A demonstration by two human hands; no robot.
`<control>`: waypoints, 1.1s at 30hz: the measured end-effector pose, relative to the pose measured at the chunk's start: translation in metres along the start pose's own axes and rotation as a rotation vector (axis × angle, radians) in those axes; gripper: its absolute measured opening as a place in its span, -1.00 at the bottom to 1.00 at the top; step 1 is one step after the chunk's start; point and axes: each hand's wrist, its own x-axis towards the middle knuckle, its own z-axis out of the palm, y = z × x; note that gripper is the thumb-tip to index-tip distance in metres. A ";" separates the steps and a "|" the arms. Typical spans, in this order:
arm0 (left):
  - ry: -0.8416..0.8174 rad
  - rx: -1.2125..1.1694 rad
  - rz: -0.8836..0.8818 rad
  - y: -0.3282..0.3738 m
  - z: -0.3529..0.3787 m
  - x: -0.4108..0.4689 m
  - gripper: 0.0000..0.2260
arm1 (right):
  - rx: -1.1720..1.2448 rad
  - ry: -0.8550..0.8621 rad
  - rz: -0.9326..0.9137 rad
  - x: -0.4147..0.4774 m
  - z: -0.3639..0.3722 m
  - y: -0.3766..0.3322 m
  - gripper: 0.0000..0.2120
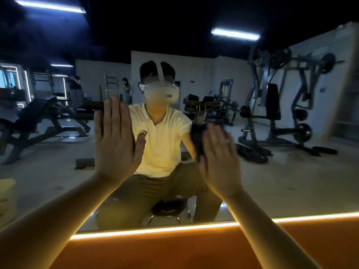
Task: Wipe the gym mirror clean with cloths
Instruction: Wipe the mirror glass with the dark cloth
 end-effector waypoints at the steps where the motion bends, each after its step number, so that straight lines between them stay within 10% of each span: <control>1: -0.001 0.008 0.000 0.000 0.000 0.000 -0.32 | 0.017 0.026 0.138 -0.003 -0.001 0.017 -0.45; 8: -0.018 0.043 -0.008 0.003 -0.001 0.000 -0.32 | 0.167 0.177 0.529 0.004 -0.004 0.005 -0.44; 18: -0.043 0.088 0.003 0.007 -0.008 0.001 -0.30 | 0.271 0.051 -0.133 -0.006 0.008 -0.059 -0.39; 27: -0.194 0.031 0.125 -0.018 -0.034 0.000 -0.33 | 0.306 0.290 0.590 0.035 0.004 -0.053 -0.43; 33: -0.255 -0.029 0.107 -0.085 -0.074 -0.040 -0.33 | 0.363 0.214 0.532 0.054 0.005 -0.154 -0.36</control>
